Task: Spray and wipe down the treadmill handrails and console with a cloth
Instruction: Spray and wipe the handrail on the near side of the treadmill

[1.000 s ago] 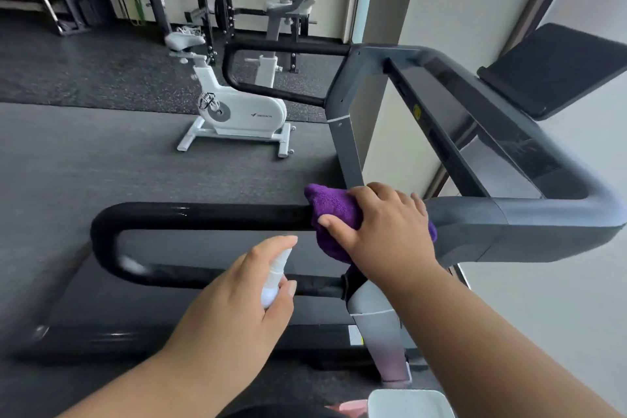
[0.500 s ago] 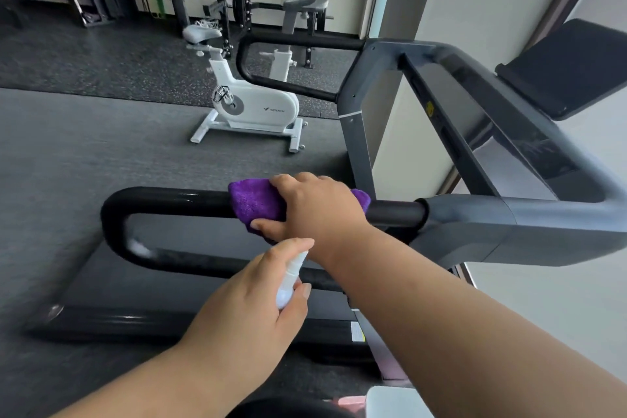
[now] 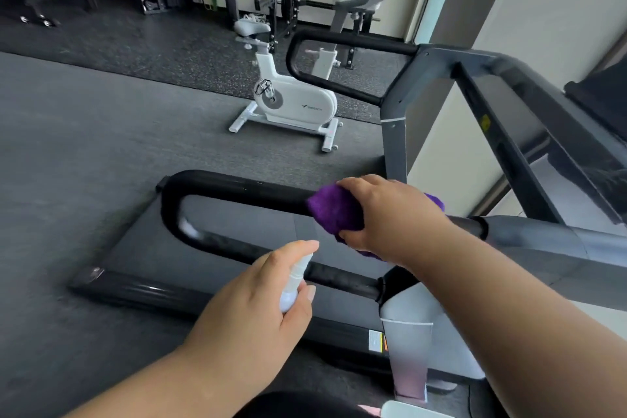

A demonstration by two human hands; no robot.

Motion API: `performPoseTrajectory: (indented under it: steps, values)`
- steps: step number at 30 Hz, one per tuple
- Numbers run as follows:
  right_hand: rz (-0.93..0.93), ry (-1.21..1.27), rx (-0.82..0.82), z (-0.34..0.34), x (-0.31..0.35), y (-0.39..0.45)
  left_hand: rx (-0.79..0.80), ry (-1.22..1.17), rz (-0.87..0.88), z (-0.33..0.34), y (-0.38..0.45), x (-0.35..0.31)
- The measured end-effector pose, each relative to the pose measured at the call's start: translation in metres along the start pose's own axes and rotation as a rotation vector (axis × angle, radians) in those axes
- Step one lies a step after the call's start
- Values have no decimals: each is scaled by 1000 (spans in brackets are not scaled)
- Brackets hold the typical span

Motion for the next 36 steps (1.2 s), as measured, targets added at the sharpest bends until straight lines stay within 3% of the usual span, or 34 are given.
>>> performPoseTrajectory:
  steps: [4,7,12,18,22,31,36]
  values:
    - [-49,-22,-14,3,55,39,-25,36,74,1,5,-17]
    - [-61,5,-26,4,55,42,-33,10,118,4,10,-26]
    - [10,77,9,4,-3,11,-7,20,123,8,12,-30]
    - [176,204,190,4,-89,-33,-21,35,77,-3,9,-17]
    - [193,200,239,5,-93,-34,-49,27,43,-14,6,-4]
    - [-29,-25,9,5,11,16,-52,-34,32,1,22,-11]
    - [-12,41,-35,5,-21,-11,-53,-67,73,8,36,-31]
Point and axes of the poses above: each hand's wrist, its own y-axis towards the middle knuckle, its own z-axis out of the palm, x = y × z, the point moved 9 cm from there along y, towards the middle knuckle, and after that the axes turned 10 degrees about x, right-handed, at the moved point
